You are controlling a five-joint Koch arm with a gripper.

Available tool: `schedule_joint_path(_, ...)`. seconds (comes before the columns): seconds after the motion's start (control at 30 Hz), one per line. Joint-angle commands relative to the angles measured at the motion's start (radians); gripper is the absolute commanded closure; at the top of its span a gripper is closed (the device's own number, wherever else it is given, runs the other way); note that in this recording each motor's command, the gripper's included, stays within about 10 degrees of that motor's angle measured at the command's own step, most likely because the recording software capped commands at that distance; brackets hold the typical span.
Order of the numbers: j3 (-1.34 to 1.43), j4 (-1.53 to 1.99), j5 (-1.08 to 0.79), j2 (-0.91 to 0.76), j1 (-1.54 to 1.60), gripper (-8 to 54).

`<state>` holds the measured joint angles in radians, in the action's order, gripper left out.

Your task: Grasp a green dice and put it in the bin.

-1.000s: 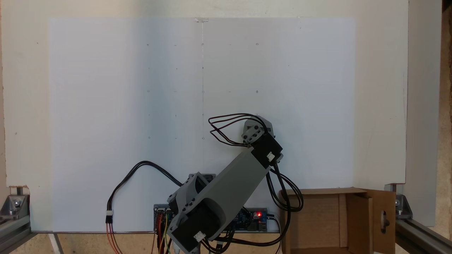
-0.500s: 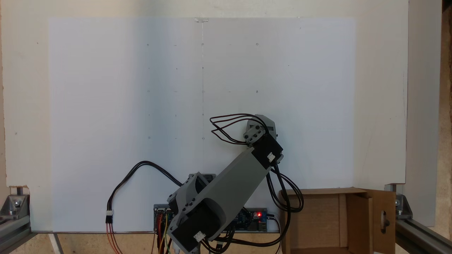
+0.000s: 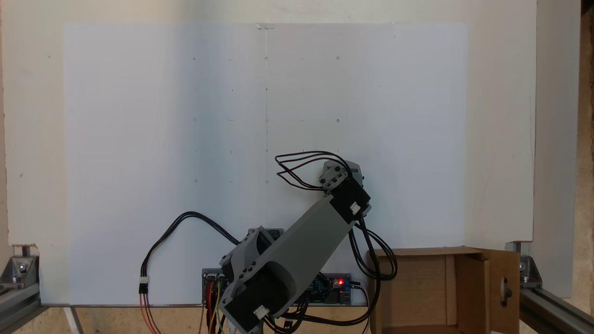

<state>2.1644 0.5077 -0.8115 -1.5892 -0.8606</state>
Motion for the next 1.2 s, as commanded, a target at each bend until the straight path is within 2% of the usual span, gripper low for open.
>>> schedule_joint_path(0.0, -0.006, -0.011, 0.054, -0.006, -0.002, 33.6)
schedule_joint_path(0.3, -0.066, 0.049, 0.167, -0.137, -0.002, 33.6)
schedule_joint_path(0.47, -0.354, 0.369, 0.325, -0.236, 0.046, 33.6)
schedule_joint_path(0.73, -0.726, 0.735, 0.476, -0.276, 0.167, 33.6)
schedule_joint_path(0.93, -0.778, 0.649, 0.48, -0.267, 0.064, 33.6)
schedule_joint_path(1.17, -0.825, 0.387, 0.396, -0.11, -0.293, 33.6)
